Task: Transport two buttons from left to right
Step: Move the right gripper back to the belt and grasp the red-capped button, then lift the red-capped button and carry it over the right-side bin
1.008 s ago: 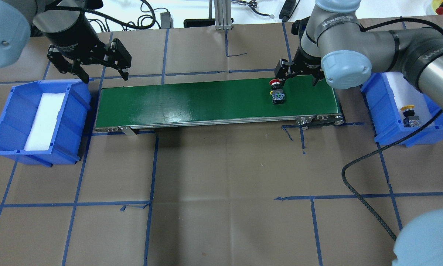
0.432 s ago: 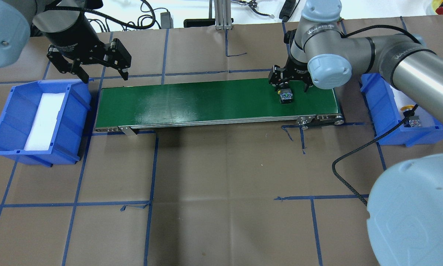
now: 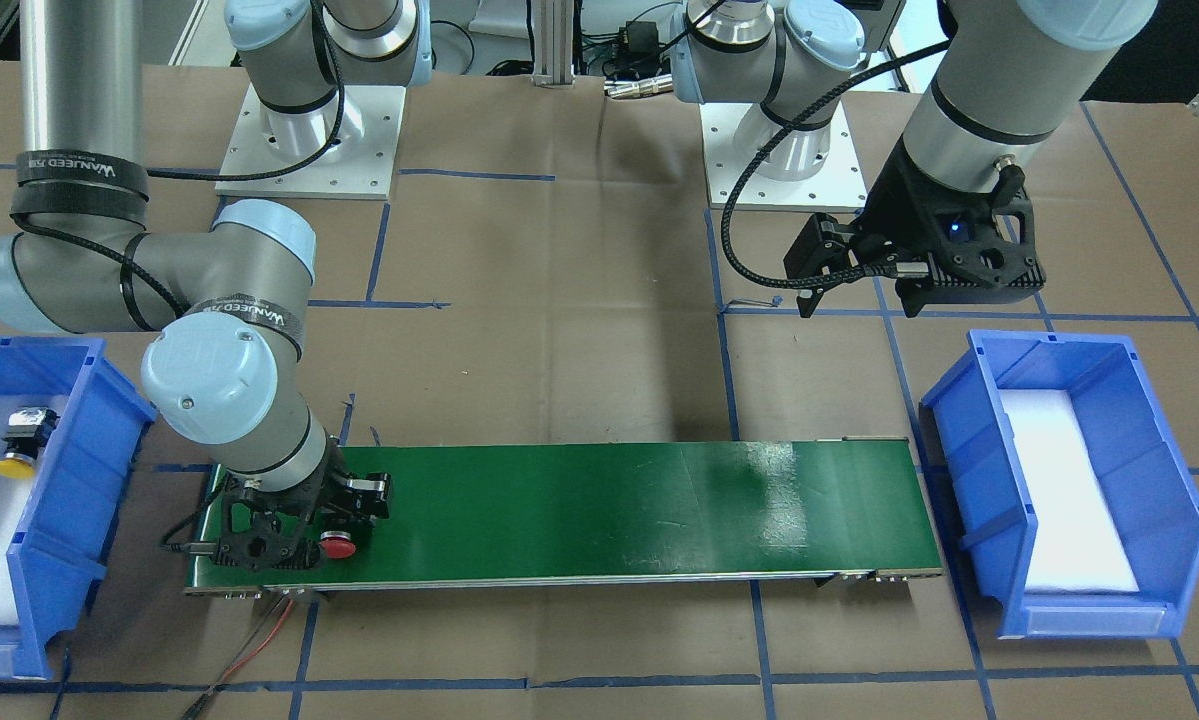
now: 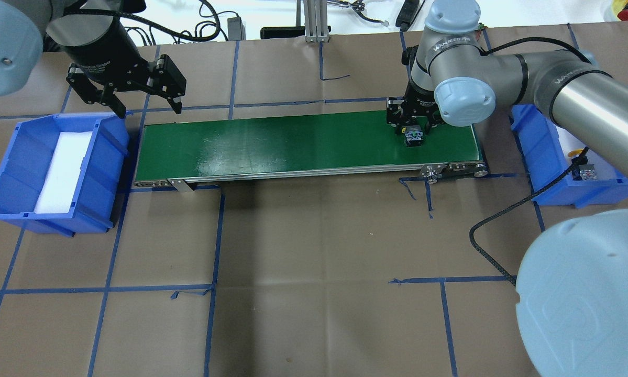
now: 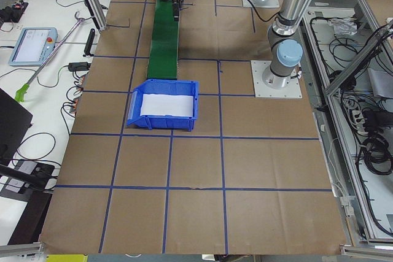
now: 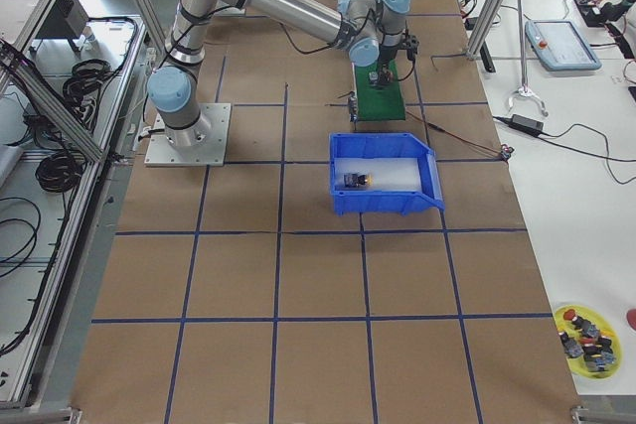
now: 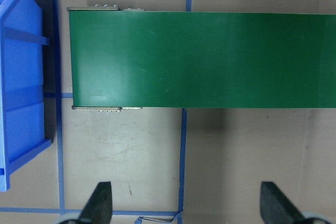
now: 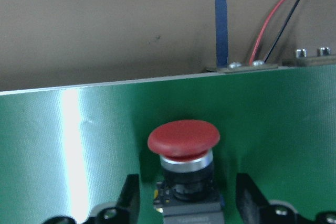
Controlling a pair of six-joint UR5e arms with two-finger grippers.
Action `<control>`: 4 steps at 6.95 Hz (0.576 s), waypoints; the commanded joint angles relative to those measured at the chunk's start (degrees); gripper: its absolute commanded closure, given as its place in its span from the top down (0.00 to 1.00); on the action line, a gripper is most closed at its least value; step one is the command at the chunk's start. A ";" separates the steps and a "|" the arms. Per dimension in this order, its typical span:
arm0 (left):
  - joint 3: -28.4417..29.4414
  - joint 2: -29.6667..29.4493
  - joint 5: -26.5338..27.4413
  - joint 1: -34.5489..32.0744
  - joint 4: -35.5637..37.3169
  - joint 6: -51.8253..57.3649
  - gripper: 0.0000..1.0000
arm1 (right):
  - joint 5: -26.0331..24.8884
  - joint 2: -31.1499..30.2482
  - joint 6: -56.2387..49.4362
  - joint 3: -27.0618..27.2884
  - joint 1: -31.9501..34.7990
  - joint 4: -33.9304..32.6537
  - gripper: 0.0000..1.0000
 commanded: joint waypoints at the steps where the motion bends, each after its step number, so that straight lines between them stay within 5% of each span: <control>1: 0.00 0.00 0.00 0.00 0.00 0.06 1.00 | -0.23 -1.77 -0.39 -0.15 -0.12 0.49 0.03; 4: 0.00 -0.09 0.00 0.00 0.00 0.06 1.00 | -0.05 -9.14 -6.41 -3.90 -7.62 8.62 0.03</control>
